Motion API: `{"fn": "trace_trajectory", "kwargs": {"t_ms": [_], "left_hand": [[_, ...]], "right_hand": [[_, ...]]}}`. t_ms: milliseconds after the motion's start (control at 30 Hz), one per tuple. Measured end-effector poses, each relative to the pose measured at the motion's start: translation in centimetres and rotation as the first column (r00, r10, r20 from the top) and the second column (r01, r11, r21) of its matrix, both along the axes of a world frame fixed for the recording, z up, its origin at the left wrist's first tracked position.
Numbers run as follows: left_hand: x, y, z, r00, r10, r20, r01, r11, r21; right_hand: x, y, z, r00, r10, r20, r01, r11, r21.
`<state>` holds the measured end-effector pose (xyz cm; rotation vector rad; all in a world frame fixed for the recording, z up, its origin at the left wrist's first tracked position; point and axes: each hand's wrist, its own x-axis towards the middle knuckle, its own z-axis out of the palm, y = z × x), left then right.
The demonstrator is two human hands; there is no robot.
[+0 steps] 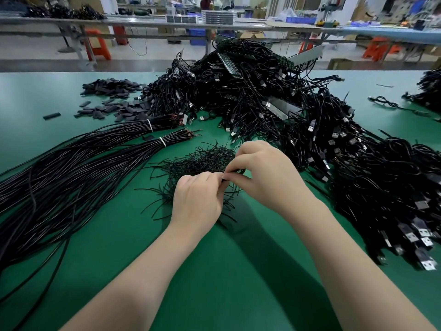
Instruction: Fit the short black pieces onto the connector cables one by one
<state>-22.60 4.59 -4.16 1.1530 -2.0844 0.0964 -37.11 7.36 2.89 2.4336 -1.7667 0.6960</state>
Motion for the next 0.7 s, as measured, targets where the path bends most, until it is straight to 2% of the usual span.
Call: {"fn": "trace_trajectory", "kwargs": {"t_ms": [67, 267, 333, 367, 467, 533, 567, 633, 700], "left_hand": [[-0.2, 0.0, 0.0, 0.999, -0.031, 0.021, 0.031, 0.999, -0.011], [-0.2, 0.1, -0.3, 0.977, -0.103, 0.188, 0.113, 0.993, -0.045], [0.0, 0.2, -0.2, 0.963, -0.122, 0.240, 0.143, 0.987, -0.073], [0.0, 0.3, -0.1, 0.961, -0.143, 0.238, 0.166, 0.983, -0.078], [-0.1, 0.7, -0.1, 0.961, -0.257, 0.107, 0.262, 0.964, -0.037], [-0.5, 1.0, -0.2, 0.948, -0.316, -0.045, 0.318, 0.948, 0.036], [-0.7, 1.2, -0.2, 0.934, -0.328, -0.138, 0.341, 0.936, 0.086], [-1.2, 1.4, -0.2, 0.885, -0.308, -0.350, 0.383, 0.908, 0.168], [-1.4, 1.5, -0.1, 0.805, -0.200, -0.559, 0.384, 0.894, 0.232]], "right_hand": [[-0.4, -0.1, 0.0, 1.000, 0.005, -0.023, -0.005, 1.000, -0.006], [-1.6, -0.4, -0.3, 0.986, 0.039, 0.164, -0.061, 0.989, 0.134], [-2.4, -0.6, -0.4, 0.964, 0.005, 0.267, -0.068, 0.971, 0.230], [-3.0, -0.7, -0.4, 0.928, -0.020, 0.372, -0.103, 0.945, 0.309], [-4.5, -0.7, -0.9, 0.677, -0.140, 0.723, -0.382, 0.772, 0.508], [-4.9, -0.6, -1.7, 0.499, -0.257, 0.827, -0.535, 0.660, 0.528], [-4.9, -0.7, -2.2, 0.413, -0.295, 0.861, -0.586, 0.638, 0.500], [-4.2, -1.0, -3.0, 0.260, -0.318, 0.912, -0.633, 0.657, 0.409], [-2.7, -1.5, -3.7, 0.187, -0.294, 0.937, -0.572, 0.743, 0.347]]}}
